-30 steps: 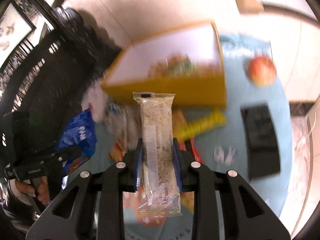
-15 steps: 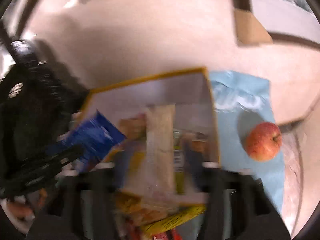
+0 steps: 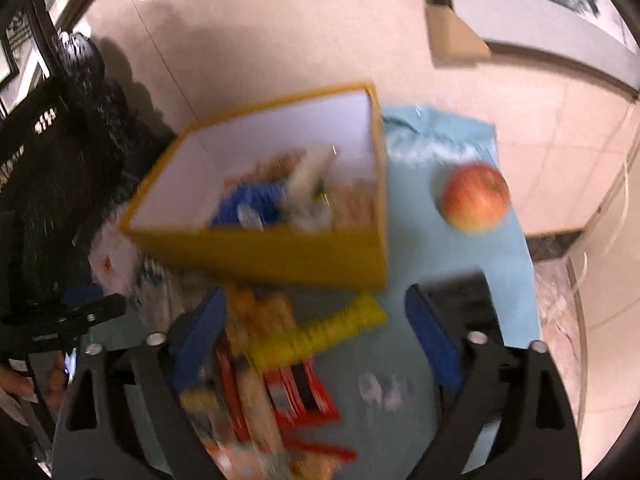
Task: Organize snacks
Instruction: 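Carry the rice-cake bar and blue bag into the yellow box and open both grippers, then grasp the grey striped packet with the left gripper while the right grasps the red-yellow cartoon packet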
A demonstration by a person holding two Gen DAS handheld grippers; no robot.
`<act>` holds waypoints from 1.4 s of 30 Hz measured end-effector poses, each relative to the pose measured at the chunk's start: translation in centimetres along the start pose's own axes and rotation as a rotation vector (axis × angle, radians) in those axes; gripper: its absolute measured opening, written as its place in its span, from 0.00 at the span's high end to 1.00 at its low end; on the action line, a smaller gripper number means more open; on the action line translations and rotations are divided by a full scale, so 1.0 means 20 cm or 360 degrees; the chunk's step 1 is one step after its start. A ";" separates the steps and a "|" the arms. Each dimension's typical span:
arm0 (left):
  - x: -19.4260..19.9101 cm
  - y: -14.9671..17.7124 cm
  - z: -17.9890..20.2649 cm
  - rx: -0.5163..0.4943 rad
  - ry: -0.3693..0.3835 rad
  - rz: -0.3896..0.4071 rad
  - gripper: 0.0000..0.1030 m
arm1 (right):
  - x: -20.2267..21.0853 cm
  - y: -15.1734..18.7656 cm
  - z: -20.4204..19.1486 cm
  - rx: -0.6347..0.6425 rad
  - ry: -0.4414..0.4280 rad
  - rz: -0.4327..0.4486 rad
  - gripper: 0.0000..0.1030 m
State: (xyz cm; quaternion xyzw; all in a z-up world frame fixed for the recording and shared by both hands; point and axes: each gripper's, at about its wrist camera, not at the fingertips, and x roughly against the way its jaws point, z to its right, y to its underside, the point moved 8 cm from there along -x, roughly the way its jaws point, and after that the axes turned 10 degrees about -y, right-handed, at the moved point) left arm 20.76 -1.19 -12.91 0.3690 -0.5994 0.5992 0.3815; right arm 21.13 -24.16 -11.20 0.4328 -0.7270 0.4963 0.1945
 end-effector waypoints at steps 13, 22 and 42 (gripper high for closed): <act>-0.07 0.57 -0.08 0.0052 -0.0034 -0.0308 0.03 | -0.02 0.64 -0.06 0.0409 0.0121 -0.0417 0.11; -0.03 0.64 -0.09 0.0040 -0.0046 -0.0322 0.03 | -0.17 0.82 -0.08 0.0626 0.0168 -0.0554 0.19; -0.27 0.69 0.14 0.0067 -0.0051 -0.0530 0.03 | 0.00 0.77 0.02 0.0195 -0.0108 -0.0514 0.60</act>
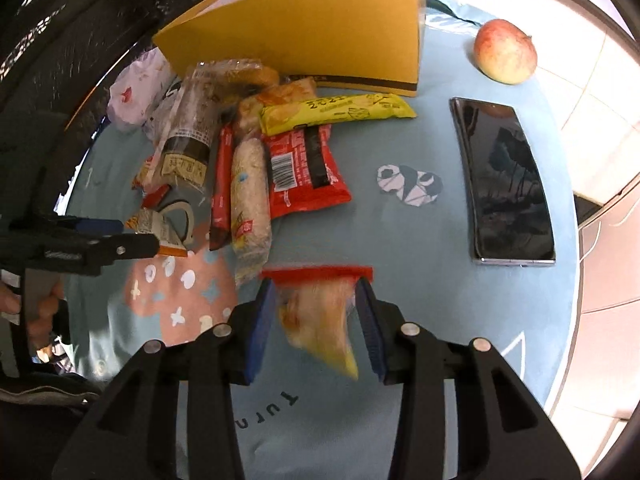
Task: Organize snacks
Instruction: 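Grasp the grey striped packet with the left gripper while the right grasps the red-yellow cartoon packet, then carry both packets over the yellow box and open both grippers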
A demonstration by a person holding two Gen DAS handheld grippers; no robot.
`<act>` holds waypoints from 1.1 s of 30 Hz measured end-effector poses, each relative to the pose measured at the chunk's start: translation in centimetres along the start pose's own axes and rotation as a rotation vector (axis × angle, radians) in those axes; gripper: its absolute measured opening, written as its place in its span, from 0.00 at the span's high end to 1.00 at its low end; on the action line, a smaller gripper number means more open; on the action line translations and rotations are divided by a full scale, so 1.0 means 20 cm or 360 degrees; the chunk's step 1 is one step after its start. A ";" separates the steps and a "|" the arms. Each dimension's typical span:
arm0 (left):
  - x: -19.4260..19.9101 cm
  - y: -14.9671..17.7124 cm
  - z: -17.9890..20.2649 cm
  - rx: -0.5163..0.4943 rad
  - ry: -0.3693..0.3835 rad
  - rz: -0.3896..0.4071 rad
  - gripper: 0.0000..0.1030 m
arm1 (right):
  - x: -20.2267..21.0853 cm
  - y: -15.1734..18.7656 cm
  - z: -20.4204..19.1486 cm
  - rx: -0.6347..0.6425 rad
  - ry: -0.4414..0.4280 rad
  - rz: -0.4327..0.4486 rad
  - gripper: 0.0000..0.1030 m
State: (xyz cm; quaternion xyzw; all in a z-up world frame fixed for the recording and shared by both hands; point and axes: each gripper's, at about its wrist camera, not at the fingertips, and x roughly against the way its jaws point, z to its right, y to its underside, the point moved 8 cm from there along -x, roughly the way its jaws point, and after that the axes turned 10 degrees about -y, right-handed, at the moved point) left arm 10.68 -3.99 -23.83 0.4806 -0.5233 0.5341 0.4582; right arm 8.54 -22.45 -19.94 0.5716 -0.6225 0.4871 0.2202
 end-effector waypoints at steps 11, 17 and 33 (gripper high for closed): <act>-0.05 0.01 0.05 -0.0103 -0.0017 0.0002 0.61 | -0.04 0.07 -0.01 0.0160 0.0155 -0.0112 0.40; -0.06 0.02 0.09 -0.0126 0.0007 0.0028 0.65 | -0.07 0.07 0.03 0.0149 0.0247 -0.0091 0.34; 0.14 0.07 -0.09 -0.0138 0.0126 0.0150 0.76 | 0.07 -0.04 -0.03 -0.0078 -0.0008 0.0024 0.53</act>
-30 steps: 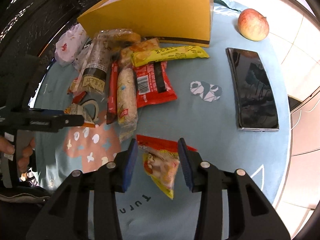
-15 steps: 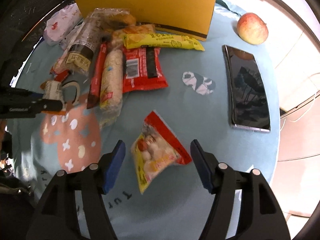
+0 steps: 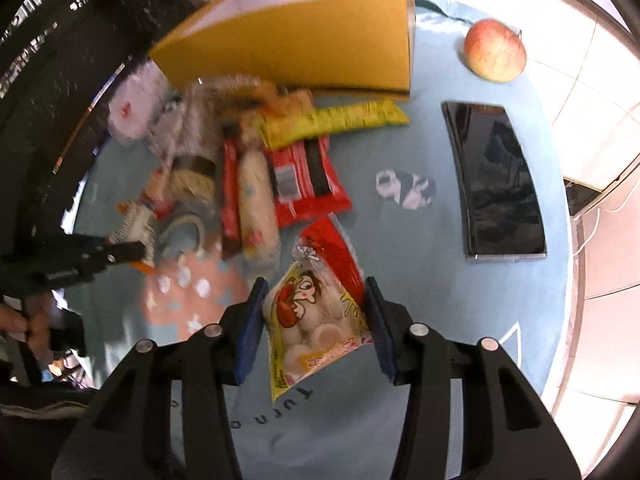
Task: Organize snacks
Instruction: 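Carry both packets over the yellow box and open both grippers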
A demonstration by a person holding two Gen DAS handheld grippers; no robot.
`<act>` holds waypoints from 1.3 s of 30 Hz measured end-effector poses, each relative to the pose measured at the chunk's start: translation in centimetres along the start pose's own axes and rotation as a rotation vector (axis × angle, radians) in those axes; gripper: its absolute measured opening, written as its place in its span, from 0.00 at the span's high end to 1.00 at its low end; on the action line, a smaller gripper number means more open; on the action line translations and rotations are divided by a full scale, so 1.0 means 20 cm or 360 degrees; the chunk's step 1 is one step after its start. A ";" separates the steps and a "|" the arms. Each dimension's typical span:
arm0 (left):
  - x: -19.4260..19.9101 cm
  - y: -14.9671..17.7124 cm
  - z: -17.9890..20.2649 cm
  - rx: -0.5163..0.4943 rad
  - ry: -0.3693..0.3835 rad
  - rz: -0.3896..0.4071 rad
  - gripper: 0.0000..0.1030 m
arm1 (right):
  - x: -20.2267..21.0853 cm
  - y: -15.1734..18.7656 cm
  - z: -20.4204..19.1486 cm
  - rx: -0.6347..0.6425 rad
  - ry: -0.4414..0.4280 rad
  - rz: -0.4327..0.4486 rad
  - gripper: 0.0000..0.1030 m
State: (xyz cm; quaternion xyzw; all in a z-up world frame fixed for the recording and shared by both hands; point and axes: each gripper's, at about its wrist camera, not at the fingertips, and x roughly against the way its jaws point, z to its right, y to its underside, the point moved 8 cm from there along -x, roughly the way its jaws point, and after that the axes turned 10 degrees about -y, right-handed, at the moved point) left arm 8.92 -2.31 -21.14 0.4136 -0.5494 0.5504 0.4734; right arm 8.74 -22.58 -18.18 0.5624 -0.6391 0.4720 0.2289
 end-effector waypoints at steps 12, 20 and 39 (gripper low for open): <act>0.22 -0.09 -0.05 0.0028 0.0052 0.0146 0.76 | 0.09 -0.15 -0.14 0.0050 -0.0130 0.0114 0.53; 0.51 -0.47 0.01 -0.0031 0.0062 0.0389 0.76 | 0.33 -0.58 -0.22 0.0132 -0.0185 0.0395 0.53; 0.36 -1.23 0.00 0.0065 -0.0133 0.0538 0.02 | 0.07 -1.12 -0.01 -0.0010 0.0049 0.0565 0.27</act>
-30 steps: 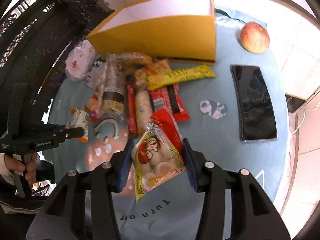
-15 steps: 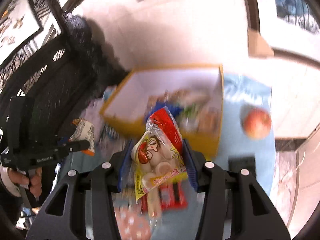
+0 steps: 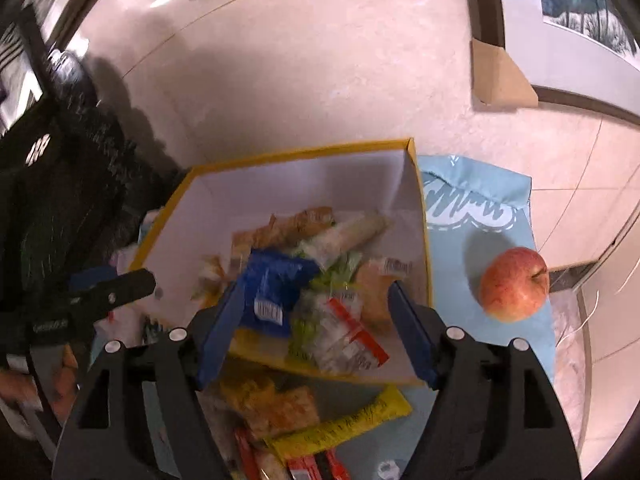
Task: Organize snacks
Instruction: 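Carry both packets over the yellow box and open both grippers, then grasp the red round-biscuit packet with the left gripper while the right grasps a red barcode packet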
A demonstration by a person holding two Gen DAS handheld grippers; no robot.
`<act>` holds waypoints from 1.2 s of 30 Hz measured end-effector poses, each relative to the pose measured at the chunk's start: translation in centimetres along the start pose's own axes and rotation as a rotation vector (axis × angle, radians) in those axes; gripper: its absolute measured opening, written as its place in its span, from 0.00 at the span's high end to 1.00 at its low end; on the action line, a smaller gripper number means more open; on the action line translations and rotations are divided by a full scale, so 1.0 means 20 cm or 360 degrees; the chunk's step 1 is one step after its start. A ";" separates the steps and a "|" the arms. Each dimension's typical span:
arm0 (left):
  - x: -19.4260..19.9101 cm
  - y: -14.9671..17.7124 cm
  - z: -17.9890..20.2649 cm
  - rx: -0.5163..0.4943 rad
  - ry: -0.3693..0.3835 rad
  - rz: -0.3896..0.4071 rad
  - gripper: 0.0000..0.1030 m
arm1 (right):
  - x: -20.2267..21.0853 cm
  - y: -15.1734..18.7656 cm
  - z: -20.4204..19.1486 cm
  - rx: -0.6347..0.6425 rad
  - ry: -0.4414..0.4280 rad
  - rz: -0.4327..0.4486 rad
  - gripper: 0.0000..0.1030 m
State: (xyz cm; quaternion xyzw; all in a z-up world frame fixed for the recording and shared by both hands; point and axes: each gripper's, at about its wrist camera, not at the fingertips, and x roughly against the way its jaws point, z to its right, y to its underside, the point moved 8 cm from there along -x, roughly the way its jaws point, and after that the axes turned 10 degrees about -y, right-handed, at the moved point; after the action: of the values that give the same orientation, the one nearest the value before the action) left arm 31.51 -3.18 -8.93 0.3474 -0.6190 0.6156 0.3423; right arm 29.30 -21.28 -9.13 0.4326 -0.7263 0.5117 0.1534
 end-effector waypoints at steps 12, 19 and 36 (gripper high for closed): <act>0.06 0.55 -0.23 -0.0003 -0.0102 -0.0186 0.02 | 0.21 0.38 0.07 -0.0117 0.0068 -0.0076 0.08; -0.03 0.94 -0.25 -0.0130 -0.0148 -0.0374 0.02 | 0.23 0.65 0.14 -0.0230 0.0134 -0.0219 0.08; -0.26 1.06 -0.22 -0.0125 -0.0190 -0.0505 0.10 | 0.18 0.81 0.09 -0.0199 0.0129 -0.0347 0.08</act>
State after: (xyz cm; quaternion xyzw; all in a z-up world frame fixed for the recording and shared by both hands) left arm 16.15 1.34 -24.43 0.4629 -0.5993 0.5075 0.4111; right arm 14.84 -22.95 -17.47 0.4774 -0.6987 0.4628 0.2640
